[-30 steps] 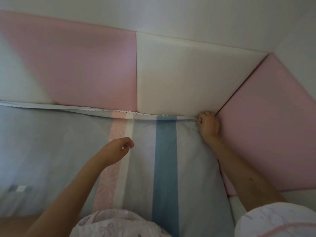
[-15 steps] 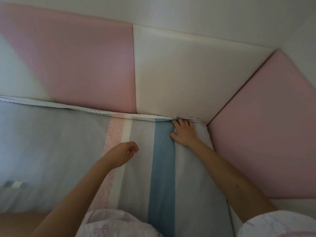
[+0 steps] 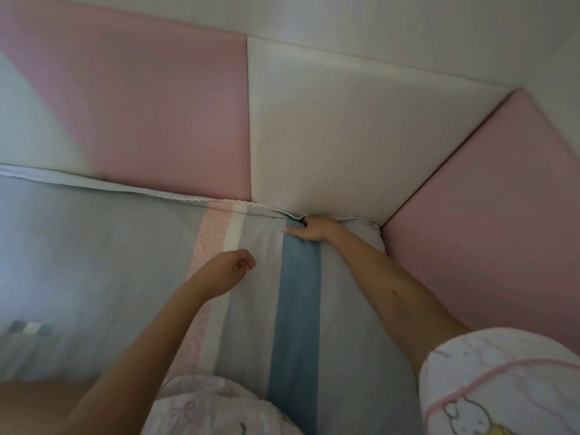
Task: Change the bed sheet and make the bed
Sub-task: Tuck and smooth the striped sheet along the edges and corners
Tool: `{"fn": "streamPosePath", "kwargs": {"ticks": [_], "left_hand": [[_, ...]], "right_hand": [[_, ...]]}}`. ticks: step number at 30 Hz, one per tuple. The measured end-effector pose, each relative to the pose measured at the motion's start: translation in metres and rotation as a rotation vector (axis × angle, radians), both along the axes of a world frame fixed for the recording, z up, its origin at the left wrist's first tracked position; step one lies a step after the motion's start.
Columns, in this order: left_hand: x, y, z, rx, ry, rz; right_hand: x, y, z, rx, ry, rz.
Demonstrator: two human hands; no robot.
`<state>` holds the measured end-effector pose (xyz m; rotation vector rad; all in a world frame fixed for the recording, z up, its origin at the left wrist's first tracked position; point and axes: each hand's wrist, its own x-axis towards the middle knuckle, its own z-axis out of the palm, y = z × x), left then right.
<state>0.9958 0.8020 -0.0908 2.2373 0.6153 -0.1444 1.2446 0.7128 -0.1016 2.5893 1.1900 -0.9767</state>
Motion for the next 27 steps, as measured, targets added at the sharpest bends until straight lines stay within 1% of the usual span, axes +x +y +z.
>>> {"fn": "streamPosePath", "kwargs": {"ticks": [2,3,8,11,15,17,18,19,21,22,23,25,27], "left_hand": [[-0.007,0.002,0.002,-0.002,-0.015,0.013],[-0.01,0.004,0.003,-0.002,-0.022,0.019],[-0.025,0.016,-0.001,-0.007,-0.024,0.082],[-0.028,0.016,-0.004,-0.011,0.0,0.081],[-0.027,0.008,-0.004,-0.039,-0.035,0.066],[-0.028,0.007,-0.005,-0.056,-0.053,0.079],[-0.029,0.007,-0.006,-0.06,-0.057,0.087],[-0.029,0.007,-0.008,-0.062,-0.056,0.088],[-0.031,0.005,-0.009,-0.068,-0.044,0.075],[-0.031,0.005,-0.008,-0.071,-0.038,0.07],[-0.031,0.005,-0.008,-0.069,-0.036,0.062],[-0.027,0.003,-0.007,-0.061,-0.039,0.058],[-0.021,0.002,-0.006,-0.053,-0.054,0.077]], "right_hand": [[0.002,0.005,0.005,-0.041,0.095,-0.042],[0.004,0.005,0.008,-0.058,0.108,-0.056],[0.009,-0.013,0.0,-0.153,0.111,-0.002],[0.007,-0.009,0.001,-0.168,0.124,-0.011],[0.027,-0.011,0.025,-0.047,0.175,-0.096],[0.033,-0.025,0.032,-0.053,0.184,-0.039],[0.035,-0.033,0.028,-0.101,0.175,-0.012],[0.037,-0.042,0.023,-0.133,0.123,-0.009],[0.033,-0.053,0.014,-0.159,-0.064,-0.037],[0.032,-0.051,0.013,-0.162,-0.099,-0.073],[0.034,-0.047,0.013,-0.143,-0.085,-0.098],[0.051,-0.041,0.016,-0.061,0.044,-0.171],[0.06,-0.046,0.027,-0.011,0.127,-0.242]]}}
